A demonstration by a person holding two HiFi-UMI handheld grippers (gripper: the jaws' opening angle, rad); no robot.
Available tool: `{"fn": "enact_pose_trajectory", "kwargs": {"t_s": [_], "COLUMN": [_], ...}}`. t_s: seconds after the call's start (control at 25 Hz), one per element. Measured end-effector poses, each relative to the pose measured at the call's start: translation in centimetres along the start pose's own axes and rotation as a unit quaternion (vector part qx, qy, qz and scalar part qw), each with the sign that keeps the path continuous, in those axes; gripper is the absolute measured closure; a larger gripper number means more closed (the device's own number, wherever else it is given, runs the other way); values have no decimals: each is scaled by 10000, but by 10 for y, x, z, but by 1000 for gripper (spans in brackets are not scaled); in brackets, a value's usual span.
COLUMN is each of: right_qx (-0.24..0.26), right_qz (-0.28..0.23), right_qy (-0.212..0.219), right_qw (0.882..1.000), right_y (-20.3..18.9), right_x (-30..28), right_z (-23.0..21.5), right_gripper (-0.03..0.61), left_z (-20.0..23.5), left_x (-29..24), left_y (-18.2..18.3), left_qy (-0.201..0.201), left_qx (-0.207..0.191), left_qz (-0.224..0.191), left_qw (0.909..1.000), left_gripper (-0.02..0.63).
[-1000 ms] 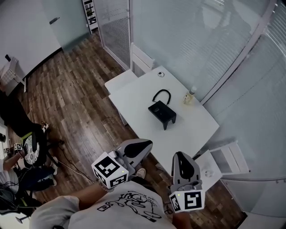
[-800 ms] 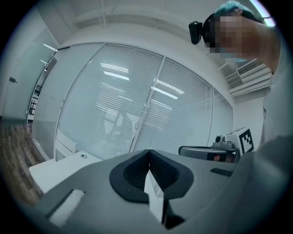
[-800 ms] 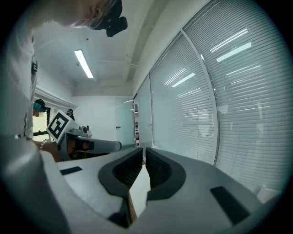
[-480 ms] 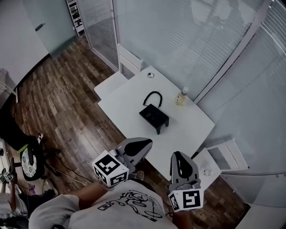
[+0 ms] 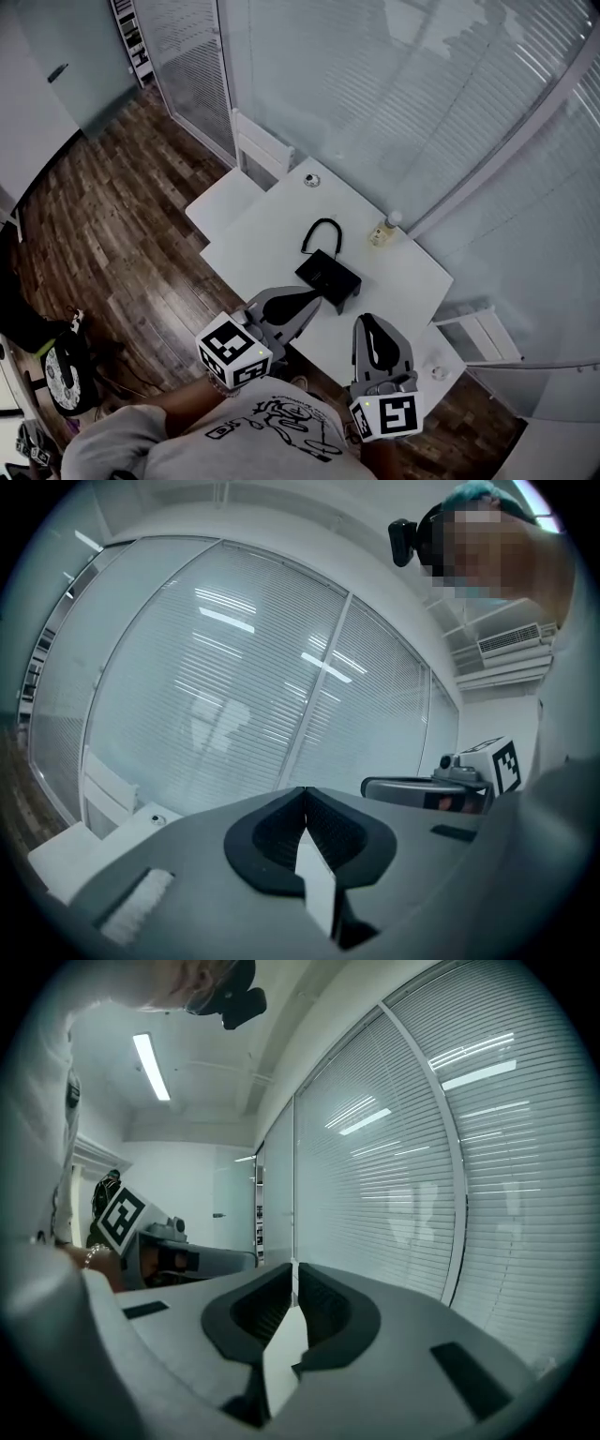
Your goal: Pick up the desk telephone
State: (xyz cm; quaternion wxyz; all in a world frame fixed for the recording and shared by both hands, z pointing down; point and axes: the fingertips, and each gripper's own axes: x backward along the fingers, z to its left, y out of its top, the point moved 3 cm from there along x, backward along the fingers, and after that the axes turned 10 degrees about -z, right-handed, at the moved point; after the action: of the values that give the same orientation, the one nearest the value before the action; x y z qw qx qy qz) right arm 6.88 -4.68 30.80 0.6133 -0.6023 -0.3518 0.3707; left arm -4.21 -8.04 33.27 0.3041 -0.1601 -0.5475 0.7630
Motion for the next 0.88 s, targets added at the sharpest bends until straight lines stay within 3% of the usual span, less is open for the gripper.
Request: {"fn": "enact_pose_trajectory", "kwargs": {"t_s": [0.36,0.88], "right_qx": [-30,-90], "right_qz": [88,194], "right_qy": [-401,-701], "right_qw": [9992,9973], "right_y": [-8,-14], "right_x": [-61,-78], "right_z": [7,-6], "right_gripper": [560,560], "left_z": [69,91], "left_x": [-7,-24], "left_y": [15,17], "left_qy": [-303,-507], "left_qx": [65,144], "left_qz": [152,230], "left_qw": [9994,9983], "left_gripper": [611,611]}}
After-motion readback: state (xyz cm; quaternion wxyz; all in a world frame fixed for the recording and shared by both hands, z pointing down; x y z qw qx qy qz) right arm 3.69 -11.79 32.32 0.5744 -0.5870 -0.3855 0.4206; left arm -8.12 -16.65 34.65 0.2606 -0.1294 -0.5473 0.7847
